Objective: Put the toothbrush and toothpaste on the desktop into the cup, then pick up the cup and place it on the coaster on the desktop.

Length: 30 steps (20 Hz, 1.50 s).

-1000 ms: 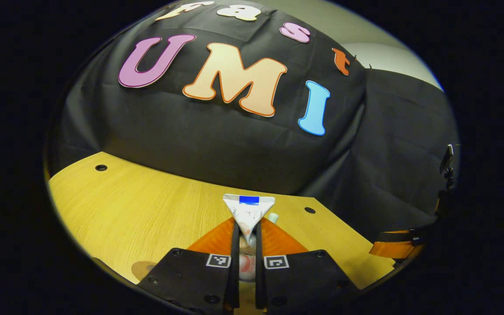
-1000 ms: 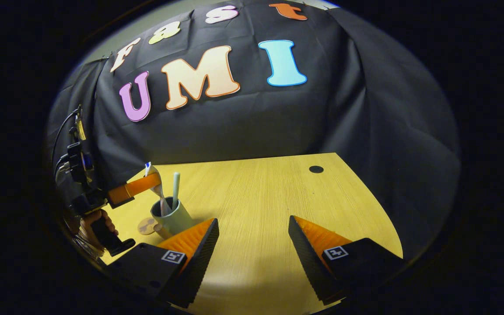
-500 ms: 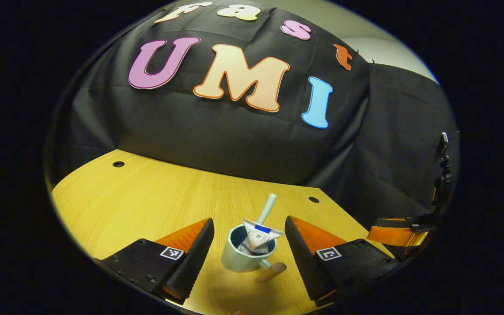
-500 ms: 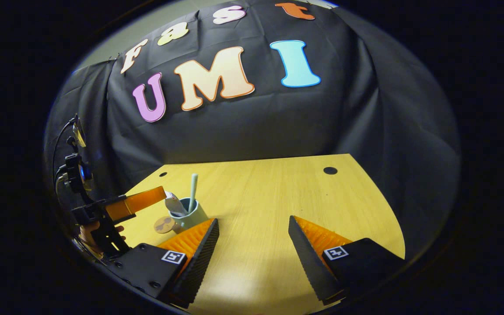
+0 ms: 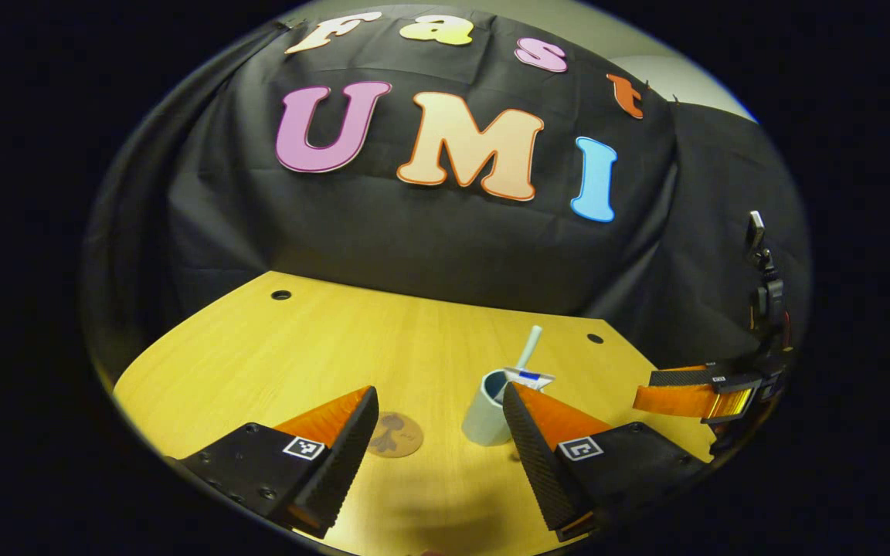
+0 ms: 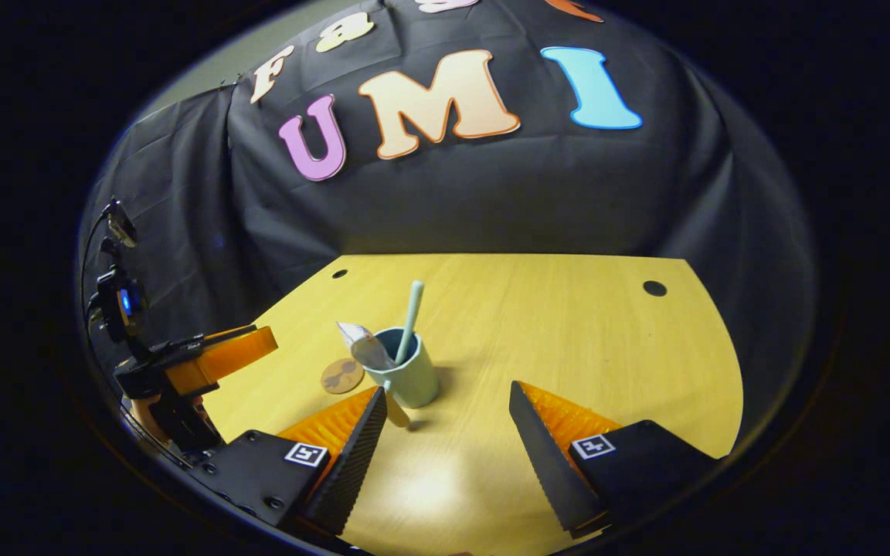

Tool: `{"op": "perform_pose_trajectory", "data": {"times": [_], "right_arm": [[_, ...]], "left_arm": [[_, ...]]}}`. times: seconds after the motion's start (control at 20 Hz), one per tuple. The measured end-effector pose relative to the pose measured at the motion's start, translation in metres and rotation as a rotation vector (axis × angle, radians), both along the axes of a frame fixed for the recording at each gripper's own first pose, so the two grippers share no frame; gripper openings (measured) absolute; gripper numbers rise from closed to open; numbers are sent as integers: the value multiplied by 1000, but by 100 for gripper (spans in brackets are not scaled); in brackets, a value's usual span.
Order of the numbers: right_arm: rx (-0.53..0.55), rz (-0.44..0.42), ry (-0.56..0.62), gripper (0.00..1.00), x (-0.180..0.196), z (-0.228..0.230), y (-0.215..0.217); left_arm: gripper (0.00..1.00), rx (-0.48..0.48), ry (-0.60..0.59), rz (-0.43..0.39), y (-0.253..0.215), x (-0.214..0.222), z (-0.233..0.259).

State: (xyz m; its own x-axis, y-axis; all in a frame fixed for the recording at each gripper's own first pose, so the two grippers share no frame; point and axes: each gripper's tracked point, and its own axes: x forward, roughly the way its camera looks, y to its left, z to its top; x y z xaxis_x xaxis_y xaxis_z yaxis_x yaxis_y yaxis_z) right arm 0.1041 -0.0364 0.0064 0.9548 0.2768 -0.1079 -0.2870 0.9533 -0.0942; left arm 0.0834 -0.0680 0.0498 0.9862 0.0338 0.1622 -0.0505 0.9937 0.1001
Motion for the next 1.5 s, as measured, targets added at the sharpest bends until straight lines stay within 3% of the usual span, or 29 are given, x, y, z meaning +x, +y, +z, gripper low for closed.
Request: {"op": "perform_pose_trajectory", "data": {"times": [0.3, 0.45, 0.5, 0.7, 0.8, 0.85, 0.9, 1.05, 1.1, 1.15, 1.2, 1.25, 1.3, 1.45, 1.5], "right_arm": [[-22, 10, 175, 98, 34, -26, 36], [-57, -17, 242, 98, 53, -37, 50], [-68, -24, 271, 94, 58, -44, 53], [-71, -49, 374, 98, 73, -66, 69], [-107, -83, 395, 91, 81, -75, 70], [-127, -103, 409, 97, 84, -78, 69], [-143, -119, 422, 95, 87, -81, 69], [-168, -162, 463, 79, 94, -87, 71], [-179, -176, 475, 84, 96, -89, 70], [-185, -189, 488, 72, 99, -91, 71], [-187, -198, 501, 79, 100, -94, 72], [-183, -207, 515, 68, 101, -97, 72], [-181, -221, 528, 80, 102, -100, 72], [-191, -250, 557, 58, 100, -103, 68], [-197, -254, 553, 45, 102, -106, 67]], "left_arm": [[93, -70, 60, 69, 57, -8, -21], [94, -91, 80, 68, 80, -4, -20], [93, -96, 86, 70, 89, -2, -20], [94, -132, 129, 58, 117, 8, -26], [93, -141, 149, 57, 129, 10, -27], [93, -148, 160, 58, 134, 12, -30], [93, -157, 169, 57, 140, 14, -31], [94, -179, 204, 45, 149, 20, -37], [94, -178, 216, 42, 152, 22, -39], [94, -175, 226, 41, 154, 23, -43], [94, -173, 235, 38, 156, 25, -45], [94, -175, 240, 34, 160, 29, -44], [94, -179, 245, 28, 162, 32, -44], [94, -175, 264, 13, 165, 38, -47], [94, -172, 273, 6, 164, 38, -49]]}}
